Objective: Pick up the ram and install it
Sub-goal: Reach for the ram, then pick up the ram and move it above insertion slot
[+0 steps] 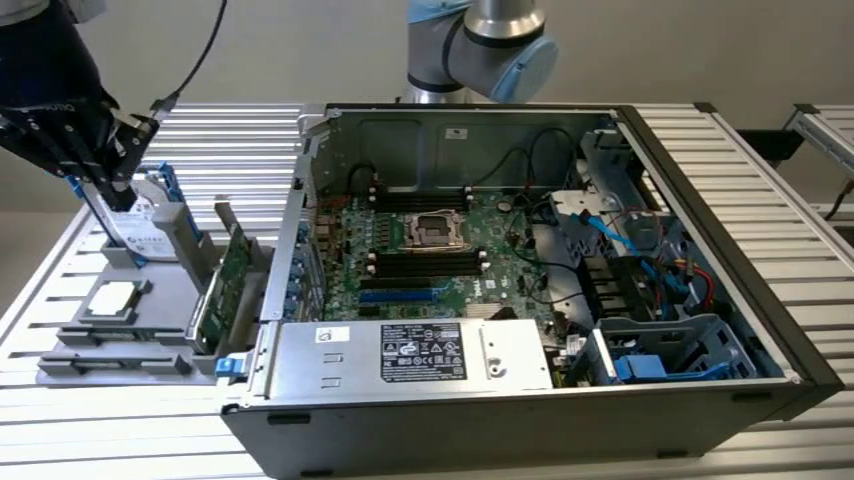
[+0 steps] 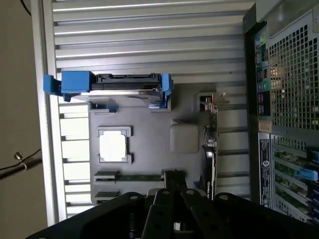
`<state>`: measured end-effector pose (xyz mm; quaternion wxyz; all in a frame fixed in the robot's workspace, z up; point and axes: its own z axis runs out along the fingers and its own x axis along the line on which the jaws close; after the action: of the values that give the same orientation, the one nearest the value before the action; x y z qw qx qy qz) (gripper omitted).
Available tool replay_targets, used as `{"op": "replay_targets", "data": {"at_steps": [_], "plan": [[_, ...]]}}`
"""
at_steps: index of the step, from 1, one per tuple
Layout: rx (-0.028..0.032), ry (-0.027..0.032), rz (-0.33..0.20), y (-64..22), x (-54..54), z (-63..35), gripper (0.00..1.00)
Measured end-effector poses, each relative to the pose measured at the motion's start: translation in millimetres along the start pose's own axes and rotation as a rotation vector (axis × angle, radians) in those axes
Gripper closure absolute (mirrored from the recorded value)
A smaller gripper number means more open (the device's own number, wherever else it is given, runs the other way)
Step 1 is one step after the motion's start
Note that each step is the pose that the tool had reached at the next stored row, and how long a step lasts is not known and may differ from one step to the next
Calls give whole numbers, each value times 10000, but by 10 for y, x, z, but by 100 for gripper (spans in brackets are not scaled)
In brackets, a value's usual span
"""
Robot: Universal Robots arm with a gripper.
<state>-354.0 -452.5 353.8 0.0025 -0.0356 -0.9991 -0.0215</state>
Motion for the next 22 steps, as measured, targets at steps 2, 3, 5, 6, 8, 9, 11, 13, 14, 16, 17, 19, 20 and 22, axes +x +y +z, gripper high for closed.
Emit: {"op": "replay_targets", "data": {"at_steps": [2,3,5,6,8,9,11,13,14,16,17,19,20,22], "plan": [[0,-1,1,-59,28,3,89],[0,0,0,-90,42,4,89],[0,0,0,-152,72,7,89],[0,0,0,-182,89,9,89],[0,-1,0,-236,122,16,89],[0,1,0,-259,137,21,89],[4,43,2,-293,163,41,89],[5,88,5,-304,180,58,89],[8,100,4,-304,180,57,89],[8,100,4,-304,180,57,89],[8,101,4,-304,180,56,89],[8,101,3,-304,180,56,89],[8,102,3,-304,180,57,89],[8,101,4,-304,180,57,89]]}}
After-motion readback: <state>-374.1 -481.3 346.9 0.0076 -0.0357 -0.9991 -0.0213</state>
